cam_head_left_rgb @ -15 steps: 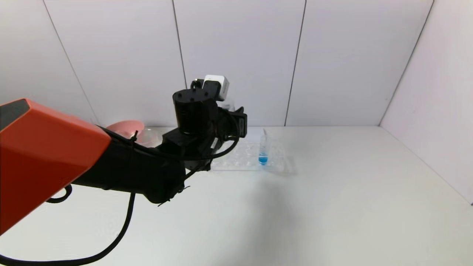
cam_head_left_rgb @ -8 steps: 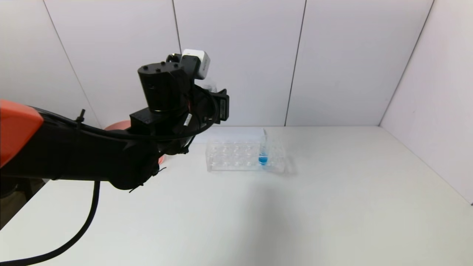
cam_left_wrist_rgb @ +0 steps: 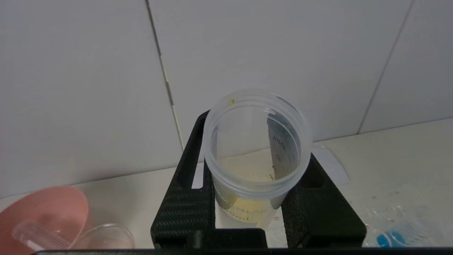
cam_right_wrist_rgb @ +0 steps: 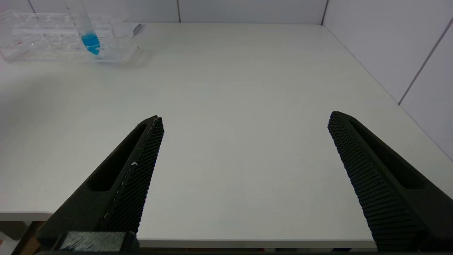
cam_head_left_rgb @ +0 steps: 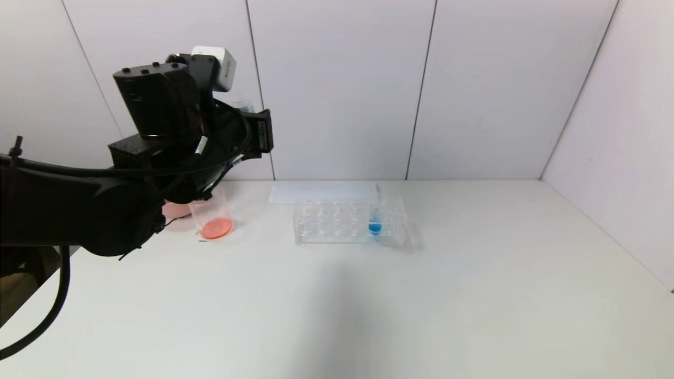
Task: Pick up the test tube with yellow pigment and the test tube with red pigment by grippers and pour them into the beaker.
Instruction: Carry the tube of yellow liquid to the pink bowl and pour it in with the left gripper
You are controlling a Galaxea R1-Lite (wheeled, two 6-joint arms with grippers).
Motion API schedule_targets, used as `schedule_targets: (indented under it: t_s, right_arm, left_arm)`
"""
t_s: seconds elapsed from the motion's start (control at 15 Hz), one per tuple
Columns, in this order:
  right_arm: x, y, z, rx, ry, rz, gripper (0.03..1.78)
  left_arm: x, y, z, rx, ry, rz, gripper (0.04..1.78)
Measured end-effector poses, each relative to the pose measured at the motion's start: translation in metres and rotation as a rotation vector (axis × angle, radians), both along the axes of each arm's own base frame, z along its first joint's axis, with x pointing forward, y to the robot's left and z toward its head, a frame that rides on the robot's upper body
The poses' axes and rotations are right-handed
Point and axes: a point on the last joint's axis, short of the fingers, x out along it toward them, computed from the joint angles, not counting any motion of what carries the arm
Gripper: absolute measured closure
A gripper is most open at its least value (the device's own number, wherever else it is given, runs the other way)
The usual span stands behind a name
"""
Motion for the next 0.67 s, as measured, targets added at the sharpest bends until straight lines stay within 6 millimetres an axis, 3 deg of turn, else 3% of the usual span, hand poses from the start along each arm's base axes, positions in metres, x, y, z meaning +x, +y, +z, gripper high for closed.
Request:
schedule_targets:
  t_s: [0.67]
  right_arm:
    - [0.0, 0.0, 0.0, 0.0, 0.0, 0.0, 0.11]
  left_arm:
    - [0.013, 0.078, -0.008, 0.063, 0.026, 0.178, 1.3]
